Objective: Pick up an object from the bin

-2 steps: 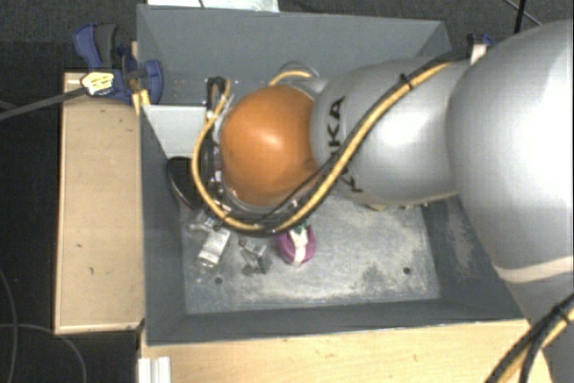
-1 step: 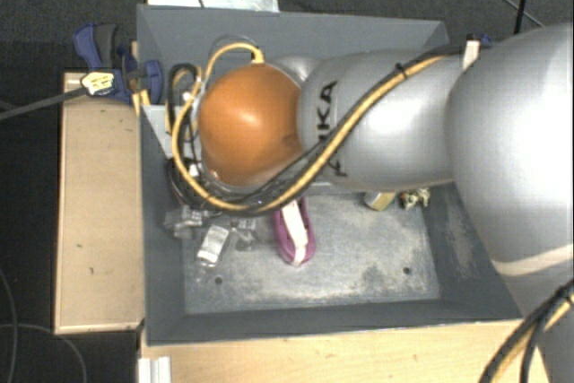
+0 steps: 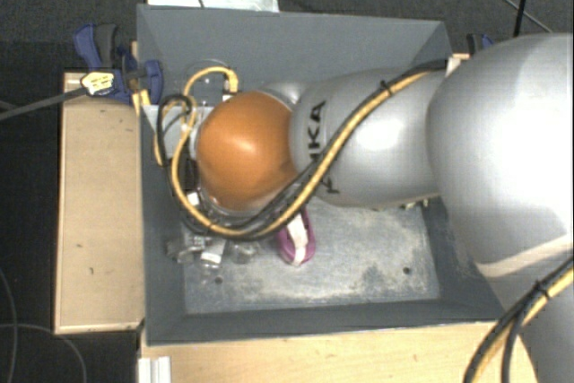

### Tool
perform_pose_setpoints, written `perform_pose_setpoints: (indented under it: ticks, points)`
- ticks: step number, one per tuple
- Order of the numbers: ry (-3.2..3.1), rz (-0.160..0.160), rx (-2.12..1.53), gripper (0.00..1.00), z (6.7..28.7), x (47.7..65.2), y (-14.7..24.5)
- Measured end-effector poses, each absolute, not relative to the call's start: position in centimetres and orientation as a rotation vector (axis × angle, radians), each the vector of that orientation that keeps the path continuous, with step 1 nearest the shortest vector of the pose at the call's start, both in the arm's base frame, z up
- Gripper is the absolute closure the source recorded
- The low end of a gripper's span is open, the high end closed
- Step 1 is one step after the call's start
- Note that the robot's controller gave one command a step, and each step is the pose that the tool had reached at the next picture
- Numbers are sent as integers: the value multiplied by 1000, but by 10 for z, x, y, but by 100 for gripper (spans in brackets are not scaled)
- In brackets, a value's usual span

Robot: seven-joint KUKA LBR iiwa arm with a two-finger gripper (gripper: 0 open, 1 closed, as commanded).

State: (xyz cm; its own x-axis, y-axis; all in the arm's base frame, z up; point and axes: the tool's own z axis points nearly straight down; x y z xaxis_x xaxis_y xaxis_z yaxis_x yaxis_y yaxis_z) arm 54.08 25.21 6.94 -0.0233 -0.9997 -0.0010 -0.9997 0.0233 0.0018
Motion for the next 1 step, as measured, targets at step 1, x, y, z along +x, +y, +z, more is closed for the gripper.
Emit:
perform_pose_setpoints:
  ticks: [1]
  points:
    - [-2259, -7, 2182, 0, 70, 541, 253]
